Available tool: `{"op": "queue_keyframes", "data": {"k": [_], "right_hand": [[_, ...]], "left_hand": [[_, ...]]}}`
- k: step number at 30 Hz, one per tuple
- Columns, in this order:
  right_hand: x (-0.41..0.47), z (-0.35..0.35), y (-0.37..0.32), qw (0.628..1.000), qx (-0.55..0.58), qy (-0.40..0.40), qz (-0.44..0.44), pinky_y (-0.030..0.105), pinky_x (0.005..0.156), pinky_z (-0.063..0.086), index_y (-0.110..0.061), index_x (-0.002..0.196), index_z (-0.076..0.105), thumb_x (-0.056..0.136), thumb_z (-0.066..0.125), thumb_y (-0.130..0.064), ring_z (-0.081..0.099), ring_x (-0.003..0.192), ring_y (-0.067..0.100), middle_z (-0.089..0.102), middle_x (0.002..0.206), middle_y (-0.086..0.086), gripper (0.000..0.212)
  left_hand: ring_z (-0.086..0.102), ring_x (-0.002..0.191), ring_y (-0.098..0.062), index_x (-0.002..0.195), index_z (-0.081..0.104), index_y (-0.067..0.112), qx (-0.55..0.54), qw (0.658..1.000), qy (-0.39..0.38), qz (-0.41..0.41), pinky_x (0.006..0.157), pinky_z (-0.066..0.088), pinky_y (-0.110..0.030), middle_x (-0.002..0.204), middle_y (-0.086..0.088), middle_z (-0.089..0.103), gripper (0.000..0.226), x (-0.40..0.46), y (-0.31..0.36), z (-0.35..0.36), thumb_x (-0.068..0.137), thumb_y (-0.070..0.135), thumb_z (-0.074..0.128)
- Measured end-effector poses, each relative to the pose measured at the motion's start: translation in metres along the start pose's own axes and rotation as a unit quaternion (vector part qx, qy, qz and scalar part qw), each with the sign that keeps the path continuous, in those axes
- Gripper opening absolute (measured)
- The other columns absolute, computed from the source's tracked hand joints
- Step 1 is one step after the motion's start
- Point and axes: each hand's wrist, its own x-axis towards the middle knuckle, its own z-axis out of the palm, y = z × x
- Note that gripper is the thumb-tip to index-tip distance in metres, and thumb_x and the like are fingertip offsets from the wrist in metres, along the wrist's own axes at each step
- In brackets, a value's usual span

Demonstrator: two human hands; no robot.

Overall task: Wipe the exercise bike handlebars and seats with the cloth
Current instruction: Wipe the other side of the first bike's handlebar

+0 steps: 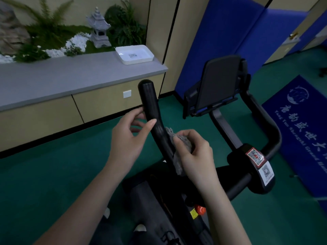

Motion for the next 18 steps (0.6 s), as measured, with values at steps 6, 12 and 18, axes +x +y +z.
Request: {"op": "queue_keyframes", "data": {"k": [6,12,18], "right_hand": [[-0.021,0.01,-0.015,0.993,-0.054,0.101,0.003,0.009,0.059,0.042,-0.023,0.083,0.07,0.088,0.068,-0.024,0.063,0.066,0.001,0.067,0.068,-0.006,0.006],[-0.015,0.051,-0.027,0.955,-0.146,0.255,-0.029,0.014,0.072,0.042,-0.012,0.092,0.073,0.086,0.069,-0.018,0.056,0.078,0.011,0.057,0.081,0.001,0.009],[-0.037,0.076,-0.026,0.914,-0.228,0.329,-0.068,0.031,0.079,0.046,-0.005,0.101,0.072,0.086,0.067,-0.011,0.053,0.087,0.021,0.061,0.094,0.006,0.017]], "left_hand": [[0.049,0.108,-0.013,0.124,0.057,0.008,0.186,0.946,-0.024,0.265,0.099,0.036,-0.019,0.114,-0.003,0.054,0.039,0.009,-0.002,-0.029,0.09,0.025,0.066],[0.05,0.12,-0.02,0.103,0.071,0.013,0.266,0.812,-0.144,0.499,0.106,0.026,-0.034,0.112,-0.002,0.066,0.017,0.042,0.012,-0.033,0.092,0.022,0.06],[0.055,0.116,-0.02,0.1,0.07,0.014,0.296,0.753,-0.225,0.543,0.115,0.018,-0.04,0.102,0.001,0.066,0.02,0.075,0.01,-0.029,0.095,0.024,0.053]]}}
